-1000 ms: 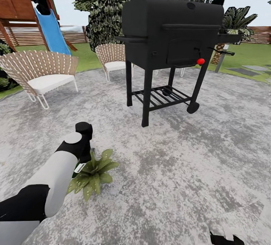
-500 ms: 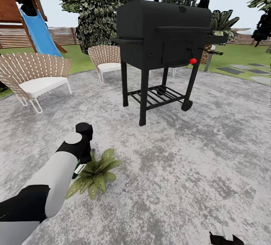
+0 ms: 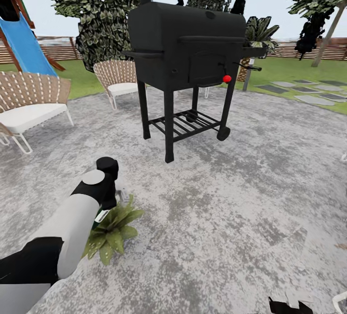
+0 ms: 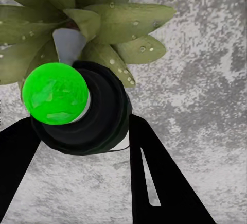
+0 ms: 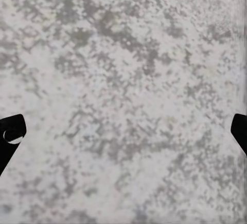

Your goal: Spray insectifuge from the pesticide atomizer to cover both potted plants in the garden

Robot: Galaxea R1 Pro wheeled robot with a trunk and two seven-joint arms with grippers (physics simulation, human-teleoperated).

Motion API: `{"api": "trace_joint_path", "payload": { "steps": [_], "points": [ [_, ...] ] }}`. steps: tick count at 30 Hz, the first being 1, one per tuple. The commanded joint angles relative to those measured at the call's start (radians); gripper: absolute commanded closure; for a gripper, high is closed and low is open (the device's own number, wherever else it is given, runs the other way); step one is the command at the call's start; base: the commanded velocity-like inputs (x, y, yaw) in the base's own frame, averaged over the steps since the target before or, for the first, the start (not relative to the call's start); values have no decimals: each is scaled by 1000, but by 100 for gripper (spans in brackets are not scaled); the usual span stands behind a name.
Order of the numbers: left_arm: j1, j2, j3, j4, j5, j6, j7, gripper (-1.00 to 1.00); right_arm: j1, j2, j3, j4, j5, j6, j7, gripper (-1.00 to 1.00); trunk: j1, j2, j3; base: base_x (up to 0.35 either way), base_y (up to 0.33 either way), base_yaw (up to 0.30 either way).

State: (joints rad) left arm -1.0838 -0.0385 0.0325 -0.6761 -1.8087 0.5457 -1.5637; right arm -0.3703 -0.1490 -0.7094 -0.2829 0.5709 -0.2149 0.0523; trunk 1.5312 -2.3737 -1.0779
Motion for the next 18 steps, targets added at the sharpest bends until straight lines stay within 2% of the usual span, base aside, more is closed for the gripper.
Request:
{"api": "trace_joint_path", "payload": {
  "steps": [1,3,6,8,10,13,18],
  "points": [
    [0,2,4,2,-5,10,-7,100,-1,0,-8,1,6,-4,6,-100,0,0,-1,0,0,-74],
    [3,11,7,8,-2,12,-7,100,-1,0,-8,1,6,-5,6,-100,0,0,0,0,0,-31],
    [42,55,28,10,10,15,-7,100,-1,2,-8,1,6,-4,6,-100,0,0,0,0,0,-7],
    [62,85,65,5,31,14,-7,100,-1,3,-8,1,6,-4,6,-100,0,0,0,0,0,-2],
    [70,104,96,2,42,12,-7,100,-1,3,-8,1,6,-4,6,-100,0,0,0,0,0,0],
    [94,115,117,-2,49,12,-7,100,-1,4,-7,1,6,-4,6,-100,0,0,0,0,0,0],
    [106,107,128,-3,51,14,-7,100,-1,5,-7,1,6,-4,6,-100,0,0,0,0,0,0]
  ]
}}
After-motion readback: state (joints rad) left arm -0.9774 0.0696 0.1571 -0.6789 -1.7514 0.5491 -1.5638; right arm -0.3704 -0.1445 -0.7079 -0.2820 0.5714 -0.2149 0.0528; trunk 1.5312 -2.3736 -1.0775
